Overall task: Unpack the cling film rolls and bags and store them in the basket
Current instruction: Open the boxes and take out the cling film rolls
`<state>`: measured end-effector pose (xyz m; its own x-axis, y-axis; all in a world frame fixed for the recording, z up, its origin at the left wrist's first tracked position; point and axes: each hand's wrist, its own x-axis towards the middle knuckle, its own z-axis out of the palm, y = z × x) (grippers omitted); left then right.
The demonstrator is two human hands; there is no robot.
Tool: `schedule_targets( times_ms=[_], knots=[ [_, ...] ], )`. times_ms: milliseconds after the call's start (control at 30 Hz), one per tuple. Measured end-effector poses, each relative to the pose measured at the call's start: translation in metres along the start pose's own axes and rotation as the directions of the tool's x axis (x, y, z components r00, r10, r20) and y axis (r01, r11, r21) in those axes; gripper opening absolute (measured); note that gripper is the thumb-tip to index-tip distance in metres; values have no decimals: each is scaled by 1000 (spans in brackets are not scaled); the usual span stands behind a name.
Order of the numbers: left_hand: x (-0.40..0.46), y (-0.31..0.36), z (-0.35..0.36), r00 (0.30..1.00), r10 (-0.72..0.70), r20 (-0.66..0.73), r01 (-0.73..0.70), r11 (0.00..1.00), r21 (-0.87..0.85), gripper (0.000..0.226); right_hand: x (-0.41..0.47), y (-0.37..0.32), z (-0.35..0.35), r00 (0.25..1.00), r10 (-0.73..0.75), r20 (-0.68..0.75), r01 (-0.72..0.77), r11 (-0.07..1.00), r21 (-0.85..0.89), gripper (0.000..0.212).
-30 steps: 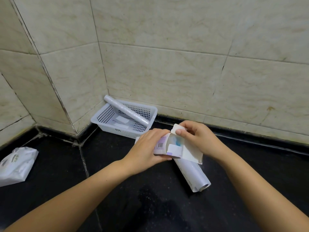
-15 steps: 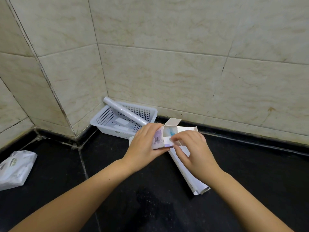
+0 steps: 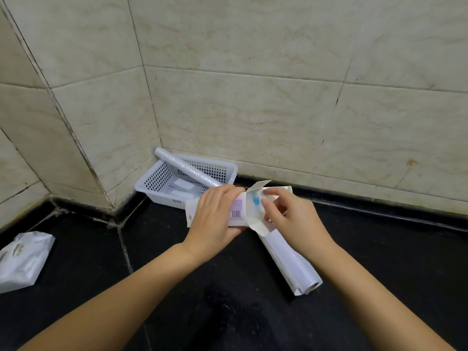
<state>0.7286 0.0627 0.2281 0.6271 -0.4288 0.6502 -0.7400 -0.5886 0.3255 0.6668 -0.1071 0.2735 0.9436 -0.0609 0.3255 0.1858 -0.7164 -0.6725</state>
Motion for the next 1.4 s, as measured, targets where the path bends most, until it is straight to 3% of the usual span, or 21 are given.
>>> schedule_targets(
  times_ms=[133, 267, 467, 633, 700, 767, 900, 1033, 1100, 1167, 1233, 1400],
  knots=[
    [2, 5, 6, 996, 50, -73, -43, 995, 94, 58, 14, -5, 5, 998, 57, -3, -57, 989, -133, 42],
    [6, 7, 8, 993, 48, -108, -34, 991, 130, 55, 11, -1, 12, 994, 53, -91, -65, 990, -129, 40],
    [9, 11, 13, 985, 116, -128, -93, 981, 171, 57, 14, -4, 12, 997, 15, -79, -25, 992, -124, 34],
    [12, 13, 16, 986, 148, -78, -125, 962, 243, 65, 25, -4, 11, 979, 197, 43, -193, 978, -84, 18],
    [10, 11, 18, 983, 177, -52, -156, 949, 275, 65, 30, 0, 13, 968, 226, 109, -199, 956, -216, 10],
    [7, 9, 20, 982, 182, -45, -163, 948, 272, 65, 30, 1, 15, 975, 175, 137, -119, 933, -340, 32],
    [8, 2, 23, 994, 103, -19, -96, 969, 228, 62, 28, 11, 15, 991, 68, 119, -53, 990, -129, 50],
    [-5, -15, 27, 998, -45, 43, 36, 980, 197, 59, 33, 34, -2, 965, 209, 158, -225, 970, 94, 18],
    [-22, -28, 33, 985, -141, 100, 120, 973, 195, 60, 31, 50, -7, 942, 276, 193, -316, 923, 218, 16],
    [-42, -43, 42, 953, -225, 203, 174, 954, 243, 61, 25, 62, -8, 924, 326, 198, -371, 889, 268, 15],
    [-62, -56, 50, 877, -303, 373, 187, 930, 317, 61, 19, 70, -6, 900, 380, 214, -434, 834, 342, 14],
    [-97, -75, 60, 582, -438, 685, 223, 896, 384, 79, 7, 83, 0, 833, 464, 302, -551, 639, 537, 12]
  ],
)
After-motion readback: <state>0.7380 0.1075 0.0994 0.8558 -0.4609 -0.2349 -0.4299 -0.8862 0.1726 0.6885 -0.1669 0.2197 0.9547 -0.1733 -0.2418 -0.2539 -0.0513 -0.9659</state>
